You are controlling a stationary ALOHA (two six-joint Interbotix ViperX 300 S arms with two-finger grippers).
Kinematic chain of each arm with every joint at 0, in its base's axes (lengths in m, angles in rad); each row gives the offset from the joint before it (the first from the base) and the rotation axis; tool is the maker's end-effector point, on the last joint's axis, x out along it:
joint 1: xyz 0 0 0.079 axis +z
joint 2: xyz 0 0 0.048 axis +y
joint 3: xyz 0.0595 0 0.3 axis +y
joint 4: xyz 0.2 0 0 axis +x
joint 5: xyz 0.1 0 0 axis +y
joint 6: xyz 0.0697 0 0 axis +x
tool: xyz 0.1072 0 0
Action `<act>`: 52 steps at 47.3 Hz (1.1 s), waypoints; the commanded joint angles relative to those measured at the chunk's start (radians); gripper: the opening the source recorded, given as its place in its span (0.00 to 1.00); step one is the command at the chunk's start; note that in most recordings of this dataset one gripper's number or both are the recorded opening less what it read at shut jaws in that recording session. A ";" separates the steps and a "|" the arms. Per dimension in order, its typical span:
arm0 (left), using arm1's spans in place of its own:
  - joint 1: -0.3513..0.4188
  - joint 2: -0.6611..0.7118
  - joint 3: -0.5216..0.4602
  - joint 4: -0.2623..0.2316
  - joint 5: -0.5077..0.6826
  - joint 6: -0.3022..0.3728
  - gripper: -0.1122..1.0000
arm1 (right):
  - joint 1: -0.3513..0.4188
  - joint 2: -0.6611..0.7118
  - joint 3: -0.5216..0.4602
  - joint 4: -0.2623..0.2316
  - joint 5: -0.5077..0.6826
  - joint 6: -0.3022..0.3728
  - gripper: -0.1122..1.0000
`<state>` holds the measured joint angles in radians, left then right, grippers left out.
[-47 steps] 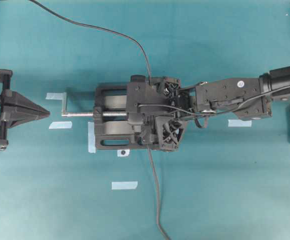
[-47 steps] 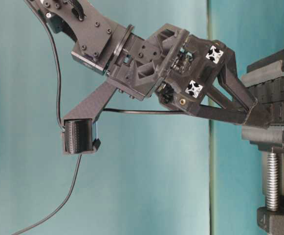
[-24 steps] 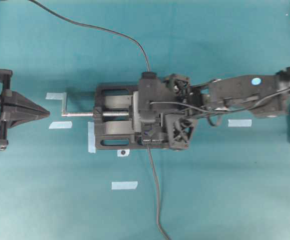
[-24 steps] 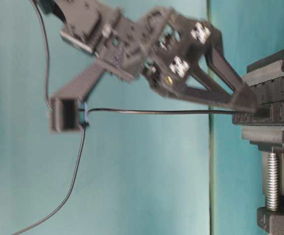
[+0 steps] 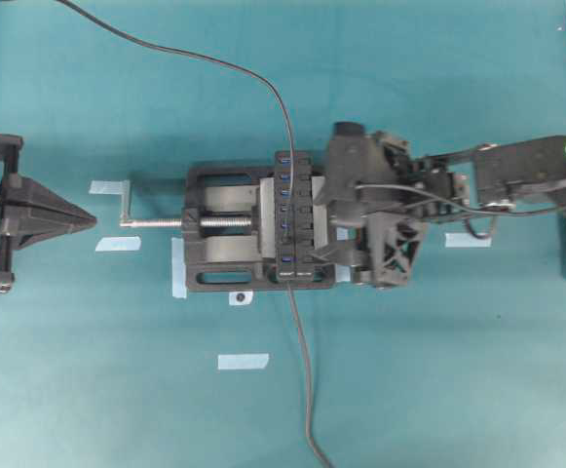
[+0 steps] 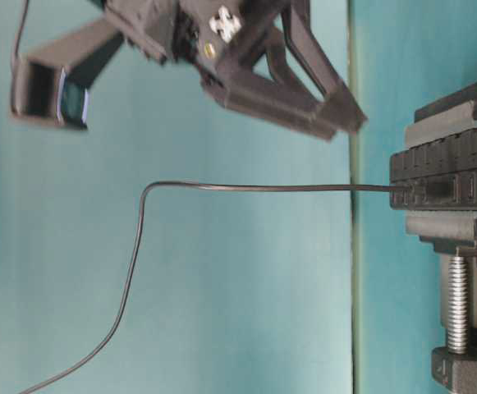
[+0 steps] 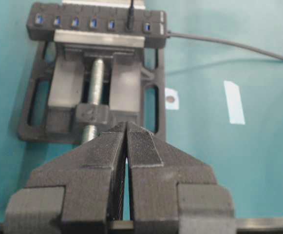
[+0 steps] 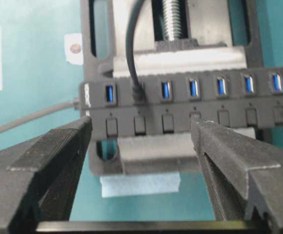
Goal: Insert the USB into the second port from the front of the fixed hub.
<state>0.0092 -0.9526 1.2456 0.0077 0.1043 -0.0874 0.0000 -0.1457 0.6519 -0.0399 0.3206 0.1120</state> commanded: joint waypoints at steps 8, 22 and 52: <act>0.002 0.005 -0.015 0.002 -0.008 -0.002 0.10 | -0.002 -0.067 0.020 0.003 -0.011 0.009 0.87; 0.000 0.005 -0.017 0.002 -0.008 -0.002 0.10 | -0.009 -0.123 0.072 0.003 -0.060 0.009 0.86; 0.002 0.005 -0.018 0.003 -0.008 -0.002 0.10 | -0.012 -0.178 0.163 0.005 -0.196 0.009 0.87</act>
<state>0.0092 -0.9526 1.2456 0.0092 0.1058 -0.0874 -0.0107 -0.3037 0.8207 -0.0368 0.1350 0.1120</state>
